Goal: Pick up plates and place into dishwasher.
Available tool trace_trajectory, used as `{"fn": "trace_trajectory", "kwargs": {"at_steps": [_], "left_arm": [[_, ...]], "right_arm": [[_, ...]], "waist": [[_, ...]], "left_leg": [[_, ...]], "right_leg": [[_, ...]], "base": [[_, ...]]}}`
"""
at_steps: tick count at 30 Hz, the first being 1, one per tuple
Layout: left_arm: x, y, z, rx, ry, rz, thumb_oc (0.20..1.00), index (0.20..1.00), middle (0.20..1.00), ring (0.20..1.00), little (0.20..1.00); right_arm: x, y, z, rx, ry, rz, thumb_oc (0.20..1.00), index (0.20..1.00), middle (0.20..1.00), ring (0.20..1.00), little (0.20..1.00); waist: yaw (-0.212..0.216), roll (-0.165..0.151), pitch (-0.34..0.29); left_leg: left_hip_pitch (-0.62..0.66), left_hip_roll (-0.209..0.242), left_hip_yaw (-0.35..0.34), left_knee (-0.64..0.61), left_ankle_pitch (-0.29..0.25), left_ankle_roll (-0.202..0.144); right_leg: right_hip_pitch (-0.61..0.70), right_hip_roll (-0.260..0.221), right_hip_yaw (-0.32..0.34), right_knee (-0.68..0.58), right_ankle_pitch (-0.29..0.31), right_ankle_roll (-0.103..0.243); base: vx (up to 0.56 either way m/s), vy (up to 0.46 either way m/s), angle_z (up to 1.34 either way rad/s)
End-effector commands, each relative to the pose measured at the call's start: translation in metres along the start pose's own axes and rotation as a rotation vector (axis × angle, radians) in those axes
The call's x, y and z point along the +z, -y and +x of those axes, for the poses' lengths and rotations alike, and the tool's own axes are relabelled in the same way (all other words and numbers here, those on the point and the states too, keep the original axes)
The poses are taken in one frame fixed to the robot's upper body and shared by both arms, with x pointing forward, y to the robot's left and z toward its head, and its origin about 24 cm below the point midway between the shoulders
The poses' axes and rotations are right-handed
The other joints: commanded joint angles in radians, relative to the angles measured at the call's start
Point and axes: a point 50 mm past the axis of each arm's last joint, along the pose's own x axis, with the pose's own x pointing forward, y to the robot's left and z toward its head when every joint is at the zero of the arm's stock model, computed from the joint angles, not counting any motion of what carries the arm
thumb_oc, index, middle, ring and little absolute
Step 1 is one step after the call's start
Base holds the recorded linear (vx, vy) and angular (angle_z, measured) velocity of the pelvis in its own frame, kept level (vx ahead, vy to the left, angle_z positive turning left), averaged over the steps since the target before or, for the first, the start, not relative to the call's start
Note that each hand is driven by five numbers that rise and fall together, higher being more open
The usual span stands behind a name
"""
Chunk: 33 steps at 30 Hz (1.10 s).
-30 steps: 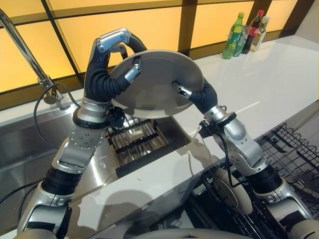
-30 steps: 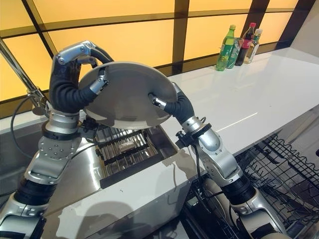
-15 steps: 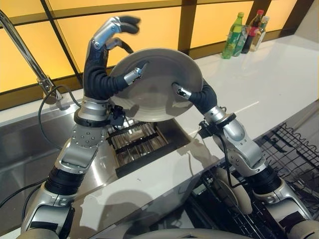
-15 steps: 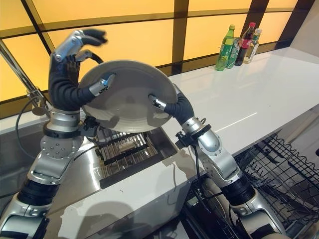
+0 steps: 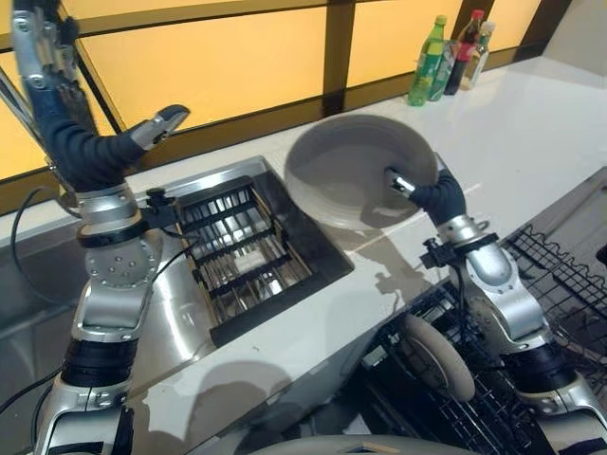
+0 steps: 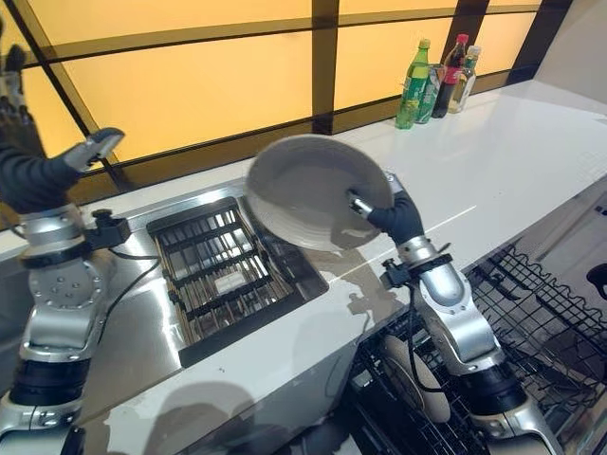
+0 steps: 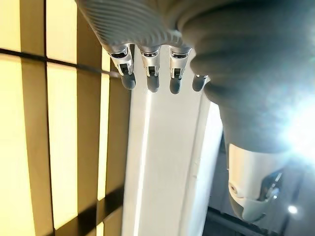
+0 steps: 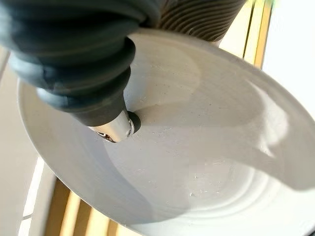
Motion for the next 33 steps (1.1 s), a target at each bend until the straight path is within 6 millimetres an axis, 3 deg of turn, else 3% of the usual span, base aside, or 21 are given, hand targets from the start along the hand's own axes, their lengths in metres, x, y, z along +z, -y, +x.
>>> {"fn": "trace_trajectory", "kwargs": {"at_steps": [1,8,13,20,26,33], "left_arm": [[-0.015,-0.018,0.002,0.02,-0.055,0.078,1.0,1.0,1.0,1.0,1.0],[-0.024,-0.048,-0.007,0.059,-0.159,0.185,1.0,1.0,1.0,1.0,1.0],[-0.027,-0.063,-0.01,0.045,-0.208,0.222,1.0,1.0,1.0,1.0,1.0],[-0.025,-0.063,-0.002,0.024,-0.182,0.238,1.0,1.0,1.0,1.0,1.0],[-0.024,-0.061,0.003,0.077,-0.153,0.23,1.0,1.0,1.0,1.0,1.0],[-0.024,-0.053,0.006,0.136,-0.128,0.212,1.0,1.0,1.0,1.0,1.0]], "right_arm": [[0.021,0.032,-0.001,-0.138,0.096,-0.131,0.2,0.2,0.2,0.2,0.2],[0.009,0.079,-0.035,-0.406,-0.028,-0.463,0.2,0.2,0.2,0.2,0.2],[-0.001,0.104,-0.058,-0.548,-0.133,-0.599,0.2,0.2,0.2,0.2,0.2],[-0.006,0.135,-0.078,-0.682,-0.236,-0.8,0.2,0.2,0.2,0.2,0.2],[-0.005,0.156,-0.078,-0.765,-0.268,-0.886,0.2,0.2,0.2,0.2,0.2],[-0.003,0.172,-0.059,-0.731,-0.297,-0.943,0.2,0.2,0.2,0.2,0.2]], "waist": [[-0.032,0.0,-0.059],[-0.08,-0.006,-0.041],[-0.103,-0.006,-0.018],[-0.115,0.006,0.053],[-0.113,0.035,0.142],[-0.108,0.094,0.235]], "left_leg": [[-0.022,0.061,0.052,0.013,-0.014,-0.028],[0.005,0.063,0.107,0.034,-0.05,-0.01],[0.018,0.058,0.127,0.052,-0.077,0.008],[-0.049,0.036,0.113,0.122,-0.089,0.019],[-0.153,0.013,0.103,0.176,-0.08,0.011],[-0.253,-0.002,0.103,0.224,-0.053,-0.007]], "right_leg": [[-0.046,-0.056,0.018,0.151,-0.079,0.047],[-0.061,-0.076,0.077,0.157,-0.068,0.068],[-0.084,-0.097,0.099,0.206,-0.082,0.085],[-0.151,-0.122,0.119,0.279,-0.088,0.091],[-0.226,-0.141,0.139,0.313,-0.085,0.089],[-0.303,-0.158,0.156,0.348,-0.084,0.069]], "base": [[0.06,-0.029,-0.26],[0.08,-0.022,-0.28],[0.1,-0.034,-0.26],[-0.03,-0.033,-0.11],[-0.16,0.029,-0.02],[-0.12,0.071,-0.02]]}}
